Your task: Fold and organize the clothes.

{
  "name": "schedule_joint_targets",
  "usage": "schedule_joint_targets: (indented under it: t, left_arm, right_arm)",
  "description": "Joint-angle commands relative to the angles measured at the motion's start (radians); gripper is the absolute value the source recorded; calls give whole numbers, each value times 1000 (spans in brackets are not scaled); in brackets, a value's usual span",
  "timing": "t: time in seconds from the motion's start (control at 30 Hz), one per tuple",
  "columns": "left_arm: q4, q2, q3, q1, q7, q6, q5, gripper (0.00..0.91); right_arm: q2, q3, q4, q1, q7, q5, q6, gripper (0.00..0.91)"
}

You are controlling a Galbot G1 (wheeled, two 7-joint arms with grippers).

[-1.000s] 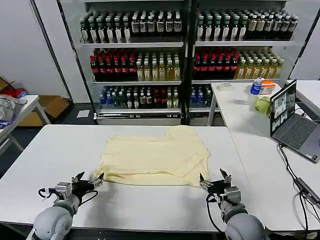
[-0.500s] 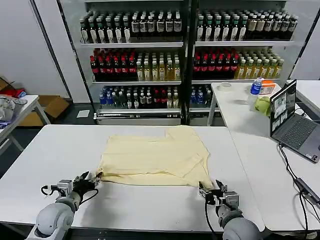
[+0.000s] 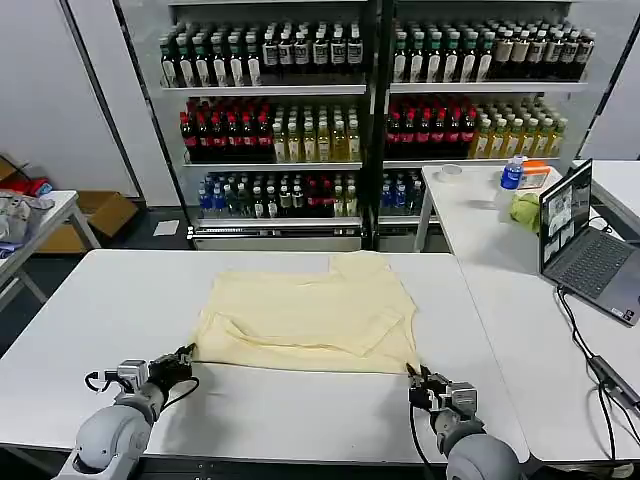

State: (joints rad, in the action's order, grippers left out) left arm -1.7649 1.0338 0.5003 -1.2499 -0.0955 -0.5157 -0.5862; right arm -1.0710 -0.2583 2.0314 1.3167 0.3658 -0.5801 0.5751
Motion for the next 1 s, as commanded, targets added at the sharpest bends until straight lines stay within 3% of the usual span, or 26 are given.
schedule_joint_targets:
  t: [0.03, 0.27, 0.63, 1.0]
  left_arm:
    - [-27, 1, 6, -23, 0, -3, -3, 10]
    - [-135, 13, 39, -127, -2, -6, -3, 10]
    - [-323, 60, 94, -331, -10, -7, 30, 10]
    - [-430, 101, 147, -479, -10, -4, 97, 10]
  right_arm:
    - [3, -2, 6, 2, 2, -10, 2, 0]
    - [34, -23, 58, 51, -12, 5, 1, 0]
    - [92, -108, 217, 268, -32, 61, -6, 0]
    - [72, -196, 337, 538, -79, 202, -23, 0]
